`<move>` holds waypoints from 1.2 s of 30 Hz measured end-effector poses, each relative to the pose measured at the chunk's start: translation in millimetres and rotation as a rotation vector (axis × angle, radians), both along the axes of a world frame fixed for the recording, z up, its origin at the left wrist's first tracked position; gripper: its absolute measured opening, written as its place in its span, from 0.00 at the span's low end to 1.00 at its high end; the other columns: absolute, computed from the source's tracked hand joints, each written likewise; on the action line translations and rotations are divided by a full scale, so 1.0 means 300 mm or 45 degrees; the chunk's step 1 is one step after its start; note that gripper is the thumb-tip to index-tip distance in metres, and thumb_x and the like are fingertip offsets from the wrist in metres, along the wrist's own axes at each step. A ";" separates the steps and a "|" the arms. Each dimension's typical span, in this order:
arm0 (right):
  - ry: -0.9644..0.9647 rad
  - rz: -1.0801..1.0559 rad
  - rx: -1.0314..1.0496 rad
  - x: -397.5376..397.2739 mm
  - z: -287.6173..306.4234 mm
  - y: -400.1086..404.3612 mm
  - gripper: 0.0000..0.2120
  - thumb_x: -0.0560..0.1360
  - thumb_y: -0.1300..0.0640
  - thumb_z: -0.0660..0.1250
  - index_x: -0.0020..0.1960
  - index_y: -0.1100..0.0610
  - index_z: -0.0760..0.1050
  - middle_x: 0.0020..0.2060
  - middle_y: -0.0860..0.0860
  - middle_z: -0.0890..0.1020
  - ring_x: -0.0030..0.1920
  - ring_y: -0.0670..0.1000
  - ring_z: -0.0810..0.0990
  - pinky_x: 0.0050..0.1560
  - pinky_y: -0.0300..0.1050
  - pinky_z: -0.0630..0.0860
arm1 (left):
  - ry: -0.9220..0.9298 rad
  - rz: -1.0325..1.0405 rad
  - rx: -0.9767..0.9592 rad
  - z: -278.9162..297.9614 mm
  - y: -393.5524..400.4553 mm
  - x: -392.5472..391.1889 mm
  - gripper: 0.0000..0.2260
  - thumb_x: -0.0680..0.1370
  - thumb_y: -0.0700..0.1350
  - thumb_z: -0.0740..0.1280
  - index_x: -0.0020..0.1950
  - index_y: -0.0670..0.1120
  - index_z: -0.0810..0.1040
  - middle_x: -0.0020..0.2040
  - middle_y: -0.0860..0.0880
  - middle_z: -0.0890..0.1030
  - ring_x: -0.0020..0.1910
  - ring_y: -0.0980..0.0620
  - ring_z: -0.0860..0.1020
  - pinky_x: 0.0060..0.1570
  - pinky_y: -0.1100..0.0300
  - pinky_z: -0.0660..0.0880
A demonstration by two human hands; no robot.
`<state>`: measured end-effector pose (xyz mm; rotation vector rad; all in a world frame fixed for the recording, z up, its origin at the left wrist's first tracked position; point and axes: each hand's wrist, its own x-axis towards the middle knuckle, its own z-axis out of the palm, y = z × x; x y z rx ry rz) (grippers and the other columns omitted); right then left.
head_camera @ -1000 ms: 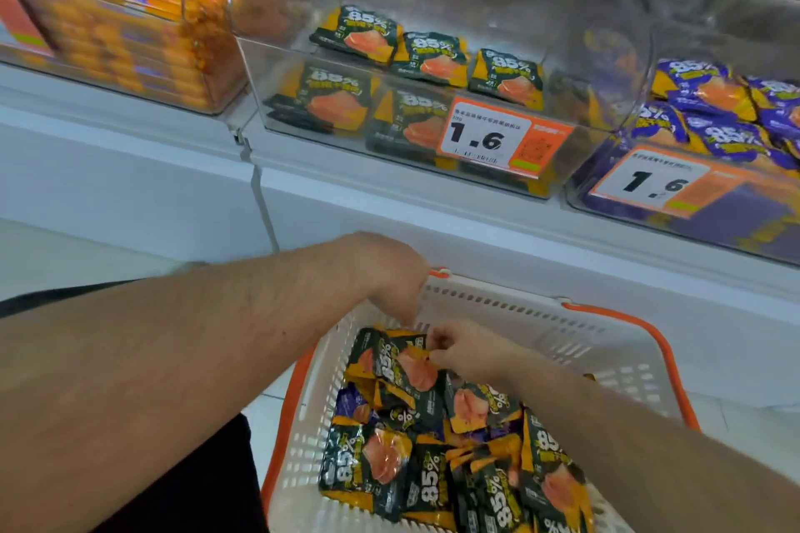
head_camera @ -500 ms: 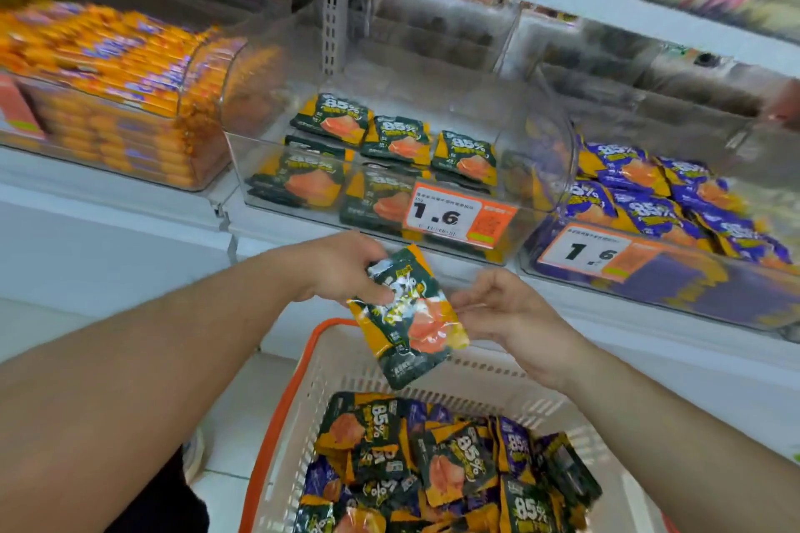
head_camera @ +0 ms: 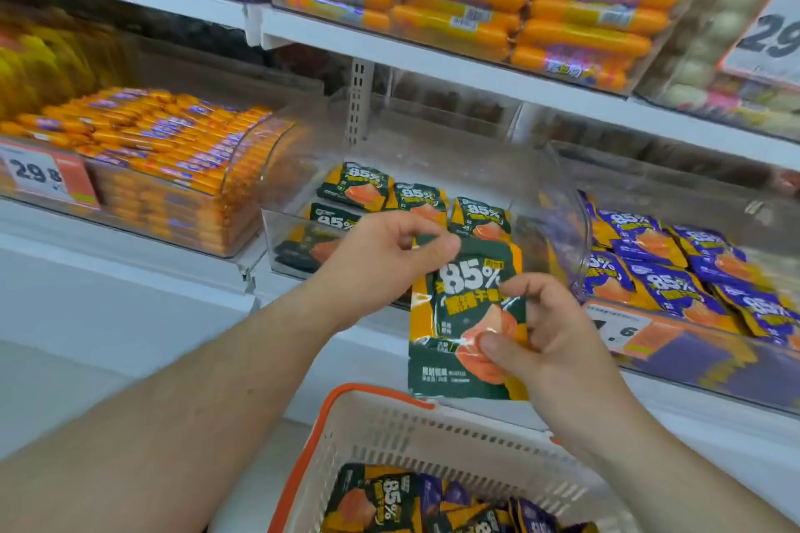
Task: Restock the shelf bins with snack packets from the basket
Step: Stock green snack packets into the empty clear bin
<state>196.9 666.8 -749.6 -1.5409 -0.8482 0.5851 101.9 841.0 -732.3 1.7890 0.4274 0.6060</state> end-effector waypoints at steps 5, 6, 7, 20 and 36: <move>-0.043 -0.164 0.095 0.105 0.168 0.185 0.20 0.76 0.76 0.63 0.56 0.53 0.69 0.46 0.49 0.81 0.38 0.42 0.84 0.35 0.36 0.79 | 0.104 0.639 0.647 0.032 0.120 0.012 0.09 0.76 0.54 0.68 0.54 0.54 0.81 0.42 0.58 0.82 0.46 0.54 0.80 0.49 0.56 0.77; -0.018 -0.178 0.069 0.136 0.184 0.236 0.19 0.76 0.76 0.62 0.59 0.55 0.68 0.46 0.49 0.80 0.38 0.42 0.83 0.34 0.35 0.78 | 0.239 0.660 0.757 0.029 0.144 0.011 0.11 0.76 0.53 0.67 0.57 0.54 0.80 0.46 0.58 0.83 0.50 0.53 0.80 0.50 0.56 0.77; 0.009 -0.182 0.024 0.171 0.191 0.293 0.20 0.77 0.76 0.62 0.61 0.56 0.67 0.46 0.50 0.78 0.38 0.44 0.83 0.34 0.35 0.78 | 0.354 0.664 0.823 0.020 0.165 0.013 0.12 0.77 0.53 0.66 0.59 0.54 0.79 0.49 0.56 0.83 0.52 0.51 0.80 0.49 0.56 0.77; -0.471 -0.262 -0.819 0.418 0.012 0.786 0.14 0.75 0.64 0.70 0.59 0.61 0.71 0.47 0.57 0.79 0.47 0.55 0.79 0.48 0.49 0.78 | 0.631 0.858 1.177 -0.067 0.175 0.070 0.18 0.70 0.53 0.52 0.36 0.49 0.80 0.24 0.50 0.76 0.26 0.47 0.76 0.36 0.59 0.59; -1.267 0.070 -1.248 0.386 -0.021 0.778 0.38 0.68 0.29 0.67 0.74 0.39 0.64 0.74 0.48 0.66 0.72 0.56 0.65 0.65 0.53 0.68 | 0.652 0.800 1.201 -0.076 0.170 0.058 0.23 0.72 0.54 0.46 0.46 0.52 0.80 0.36 0.51 0.81 0.37 0.50 0.78 0.42 0.57 0.60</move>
